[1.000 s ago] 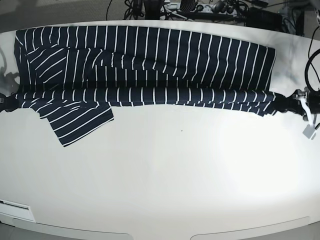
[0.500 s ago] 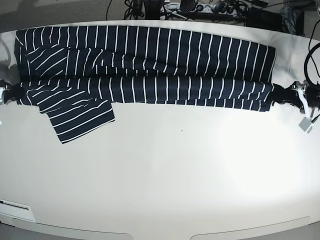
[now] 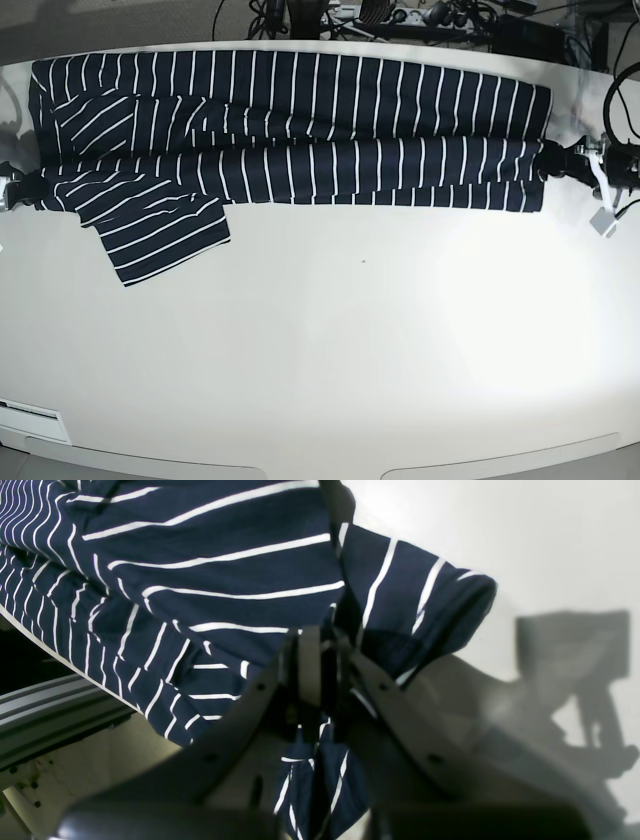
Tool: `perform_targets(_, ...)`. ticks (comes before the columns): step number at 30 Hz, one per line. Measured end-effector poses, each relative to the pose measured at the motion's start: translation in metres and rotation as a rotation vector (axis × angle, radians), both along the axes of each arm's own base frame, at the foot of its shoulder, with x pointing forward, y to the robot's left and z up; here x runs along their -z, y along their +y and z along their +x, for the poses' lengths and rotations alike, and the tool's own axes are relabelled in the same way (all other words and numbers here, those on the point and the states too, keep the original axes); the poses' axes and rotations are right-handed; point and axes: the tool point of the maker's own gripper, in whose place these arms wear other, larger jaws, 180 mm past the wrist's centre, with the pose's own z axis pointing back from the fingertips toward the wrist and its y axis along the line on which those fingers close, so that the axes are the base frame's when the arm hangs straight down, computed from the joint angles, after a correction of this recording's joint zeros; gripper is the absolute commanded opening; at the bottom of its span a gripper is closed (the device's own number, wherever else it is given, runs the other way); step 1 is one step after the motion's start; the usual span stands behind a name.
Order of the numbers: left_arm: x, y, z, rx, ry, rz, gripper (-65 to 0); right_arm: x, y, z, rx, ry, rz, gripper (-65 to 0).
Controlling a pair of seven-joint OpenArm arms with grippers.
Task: Fold the T-shirt properly
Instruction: 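Tuck the loose sleeve under with the right gripper toward the fold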
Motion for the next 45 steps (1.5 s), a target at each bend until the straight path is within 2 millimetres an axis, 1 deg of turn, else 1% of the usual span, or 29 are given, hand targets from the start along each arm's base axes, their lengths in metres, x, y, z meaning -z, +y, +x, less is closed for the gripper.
perform_targets(1, 0.000, 0.000, 0.000, 0.000, 0.000, 0.001, -35.2, 0.000, 0.000, 0.001, 0.002, -0.004, 0.000, -45.4)
perform_targets(2, 0.000, 0.000, 0.000, 0.000, 0.001, 0.001, -29.2, -0.001, 0.000, 0.002, 0.001, -0.006, 0.000, -38.2)
perform_targets(3, 0.000, 0.000, 0.000, 0.000, 0.000, 0.001, -26.7, -0.003, -0.001, 0.003, 0.000, -0.010, -0.004, -34.9)
perform_targets(6, 0.000, 0.000, 0.000, 0.000, 0.000, 0.002, -26.6, -0.013, -0.001, 0.015, -0.004, -0.046, -0.008, -34.6)
perform_targets(7, 0.002, 0.003, -0.001, 0.004, 0.007, 0.023, -26.6, -0.018, 0.000, 0.020, -0.009, -0.065, -0.012, -34.6)
perform_targets(9, 0.003, 0.007, 0.003, -0.010, -0.015, 0.045, -26.6, -0.032, 0.003, 0.036, -0.017, -0.132, -0.015, -34.6)
perform_targets(11, 0.004, 0.010, 0.005, -0.014, -0.021, 0.059, -26.6, -0.050, 0.009, 0.057, 0.003, -0.233, 0.017, -34.6)
perform_targets(13, 0.004, 0.009, 0.005, -0.014, -0.021, 0.058, -26.6, -0.060, 0.019, 0.074, 0.021, -0.312, 0.064, -34.6)
perform_targets(14, 0.004, 0.010, 0.005, -0.015, -0.020, 0.059, -26.6, -0.057, 0.022, 0.083, 0.040, -0.351, 0.052, -34.5)
perform_targets(15, 0.004, 0.010, 0.005, -0.017, -0.019, 0.058, -26.6, -0.046, 0.023, 0.090, 0.050, -0.373, 0.012, -34.5)
perform_targets(17, 0.004, 0.009, 0.005, -0.019, -0.021, 0.056, -26.6, -0.017, 0.034, 0.094, 0.067, -0.373, -0.022, -31.5)
perform_targets(18, 0.004, 0.009, 0.005, -0.018, -0.021, 0.057, -26.6, -0.005, 0.044, 0.094, 0.064, -0.367, -0.018, -30.1)
perform_targets(19, 0.004, 0.009, 0.005, -0.018, -0.021, 0.057, -26.6, 0.005, 0.052, 0.094, 0.063, -0.360, -0.022, -30.0)
perform_targets(20, 0.004, 0.009, 0.005, -0.019, -0.022, 0.054, -26.6, 0.013, 0.058, 0.094, 0.058, -0.352, -0.031, -30.1)
perform_targets(23, 0.004, 0.010, 0.006, -0.039, -0.011, 0.054, -26.6, 0.026, 0.070, 0.103, 0.071, -0.380, -0.062, -30.1)
perform_targets(25, 0.004, 0.010, 0.006, -0.043, -0.011, 0.055, -26.6, 0.038, 0.076, 0.105, 0.074, -0.384, -0.081, -30.1)
perform_targets(27, 0.004, 0.010, 0.006, -0.042, -0.009, 0.055, -26.6, 0.056, 0.077, 0.103, 0.096, -0.361, -0.118, -30.0)
perform_targets(28, 0.004, 0.010, 0.006, -0.042, -0.008, 0.056, -26.6, 0.056, 0.078, 0.107, 0.117, -0.385, -0.117, -30.1)
perform_targets(29, 0.004, 0.010, 0.006, -0.041, -0.009, 0.056, -26.6, 0.059, 0.075, 0.108, 0.118, -0.385, -0.150, -30.0)
perform_targets(31, 0.004, 0.010, 0.006, -0.041, -0.010, 0.055, -26.6, 0.058, 0.071, 0.111, 0.142, -0.387, -0.170, -30.1)
perform_targets(34, 0.004, 0.010, 0.006, -0.040, -0.010, 0.056, -26.6, 0.059, 0.071, 0.111, 0.144, -0.385, -0.168, -30.1)
perform_targets(35, 0.004, 0.010, 0.006, -0.040, -0.009, 0.056, -26.6, 0.059, 0.071, 0.111, 0.143, -0.385, -0.168, -30.5)
perform_targets(36, 0.004, 0.010, 0.006, -0.040, -0.009, 0.055, -26.6, 0.059, 0.073, 0.110, 0.129, -0.388, -0.163, -32.7)
perform_targets(37, 0.004, 0.010, 0.006, -0.041, -0.010, 0.055, -26.6, 0.059, 0.074, 0.110, 0.129, -0.387, -0.161, -38.5)
perform_targets(40, 0.004, 0.010, 0.006, -0.041, -0.009, 0.055, -26.6, 0.061, 0.082, 0.109, 0.125, -0.385, -0.129, -64.8)
perform_targets(43, 0.004, 0.009, 0.006, -0.041, -0.010, 0.054, -26.6, 0.055, 0.089, 0.109, 0.145, -0.384, -0.056, -65.0)
perform_targets(45, 0.003, 0.008, 0.006, -0.042, -0.012, 0.047, -26.6, 0.046, 0.101, 0.107, 0.110, -0.389, 0.027, -65.0)
